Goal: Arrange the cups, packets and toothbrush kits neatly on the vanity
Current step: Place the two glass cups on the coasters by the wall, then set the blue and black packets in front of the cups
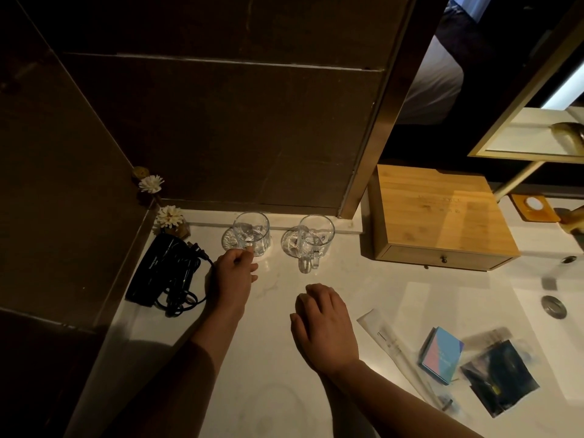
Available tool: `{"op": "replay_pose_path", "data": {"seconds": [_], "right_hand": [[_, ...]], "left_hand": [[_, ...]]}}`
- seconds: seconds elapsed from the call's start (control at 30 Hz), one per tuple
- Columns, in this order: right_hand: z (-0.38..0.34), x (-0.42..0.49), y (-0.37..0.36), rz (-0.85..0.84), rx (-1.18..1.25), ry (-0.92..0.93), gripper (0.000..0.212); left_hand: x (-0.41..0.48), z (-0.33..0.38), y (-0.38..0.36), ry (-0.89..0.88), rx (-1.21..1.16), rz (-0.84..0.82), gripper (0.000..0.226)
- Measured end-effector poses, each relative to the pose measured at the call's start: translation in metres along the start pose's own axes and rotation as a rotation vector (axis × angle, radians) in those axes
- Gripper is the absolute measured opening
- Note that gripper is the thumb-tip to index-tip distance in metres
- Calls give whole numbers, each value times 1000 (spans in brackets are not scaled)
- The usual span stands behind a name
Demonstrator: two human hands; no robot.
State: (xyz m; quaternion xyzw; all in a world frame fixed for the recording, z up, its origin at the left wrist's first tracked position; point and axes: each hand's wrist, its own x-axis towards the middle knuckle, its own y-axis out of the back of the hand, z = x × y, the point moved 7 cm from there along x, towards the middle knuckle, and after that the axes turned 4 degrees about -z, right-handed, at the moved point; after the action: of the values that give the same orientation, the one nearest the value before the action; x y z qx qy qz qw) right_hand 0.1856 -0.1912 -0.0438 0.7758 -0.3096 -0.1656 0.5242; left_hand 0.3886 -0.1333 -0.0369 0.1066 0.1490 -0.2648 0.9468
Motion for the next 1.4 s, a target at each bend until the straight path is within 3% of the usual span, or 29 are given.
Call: {"op": "replay_pose_path", "data": {"seconds": [0.13, 0.27, 0.37, 0.57, 0.9, 1.1, 1.17, 1.3, 1.4], "right_hand": [[-1, 0, 1, 2, 10, -1, 30], [2, 0, 1, 4, 36, -17, 30], [4, 0, 3, -18, 75, -37, 34], [22, -8, 38, -70, 299, -94, 30], [148, -136, 133, 244, 391, -532, 18], [223, -180, 176, 269, 277, -638, 19], [240, -186, 184, 181, 126, -625, 29], [265, -190, 179, -4, -36, -708, 76], [270, -189, 164, -85, -117, -707, 86]], "left_hand": [[-7, -2, 3, -3, 27, 5, 9], [-17, -9, 11, 9, 31, 36, 30], [-31, -24, 19, 23, 129, 15, 19], [-85, -48, -1, -81, 546, -189, 16], [-172, -47, -105, -215, 685, -543, 13], [-214, -18, -195, -425, 774, -660, 13], [-227, -12, -225, -489, 882, -691, 27], [-231, -19, -265, -567, 1219, -652, 61], [-231, -32, -275, -537, 1278, -639, 61]]}}
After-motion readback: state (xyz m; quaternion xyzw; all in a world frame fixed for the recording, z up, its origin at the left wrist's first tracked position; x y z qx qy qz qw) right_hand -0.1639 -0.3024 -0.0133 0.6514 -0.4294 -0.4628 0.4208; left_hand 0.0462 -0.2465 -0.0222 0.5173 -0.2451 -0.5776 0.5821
